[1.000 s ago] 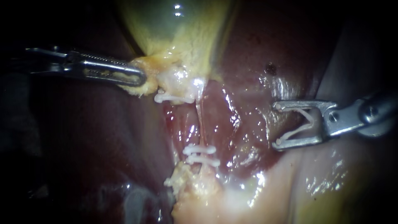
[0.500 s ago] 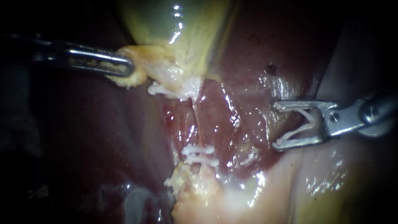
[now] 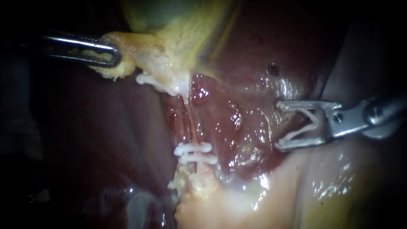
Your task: Clipping third clip right tube
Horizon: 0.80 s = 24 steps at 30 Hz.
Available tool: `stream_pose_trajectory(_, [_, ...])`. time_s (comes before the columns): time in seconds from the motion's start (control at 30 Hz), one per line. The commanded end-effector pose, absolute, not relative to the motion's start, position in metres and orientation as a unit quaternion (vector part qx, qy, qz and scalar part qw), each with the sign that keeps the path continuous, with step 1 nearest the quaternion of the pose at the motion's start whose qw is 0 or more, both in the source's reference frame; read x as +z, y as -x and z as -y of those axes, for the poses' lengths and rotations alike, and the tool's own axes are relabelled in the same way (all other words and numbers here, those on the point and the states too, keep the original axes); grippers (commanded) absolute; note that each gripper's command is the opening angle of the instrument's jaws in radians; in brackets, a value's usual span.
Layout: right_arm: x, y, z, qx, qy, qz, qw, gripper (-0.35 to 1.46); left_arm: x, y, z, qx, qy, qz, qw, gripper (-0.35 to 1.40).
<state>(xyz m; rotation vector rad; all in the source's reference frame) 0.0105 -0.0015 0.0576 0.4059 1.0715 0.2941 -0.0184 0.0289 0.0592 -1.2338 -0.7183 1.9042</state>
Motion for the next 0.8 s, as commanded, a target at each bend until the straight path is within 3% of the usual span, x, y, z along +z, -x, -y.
stream_pose_trajectory(0.03, [0.0576,-0.0113,0.0015,0.145,-0.194,-0.504,0.829,0.49,0.0593,0.0184,-0.0288,0.743,0.481,0.28,0.372,-0.35])
stream_pose_trajectory(0.3, [0.0581,-0.0164,0.0012,0.209,-0.231,-0.509,0.803,0.49,0.0594,0.0186,-0.0285,0.743,0.481,0.278,0.372,-0.35])
stream_pose_trajectory(0.8, [0.061,-0.0212,-0.0002,0.247,-0.251,-0.502,0.79,0.49,0.0596,0.0191,-0.0282,0.744,0.481,0.275,0.374,-0.35])
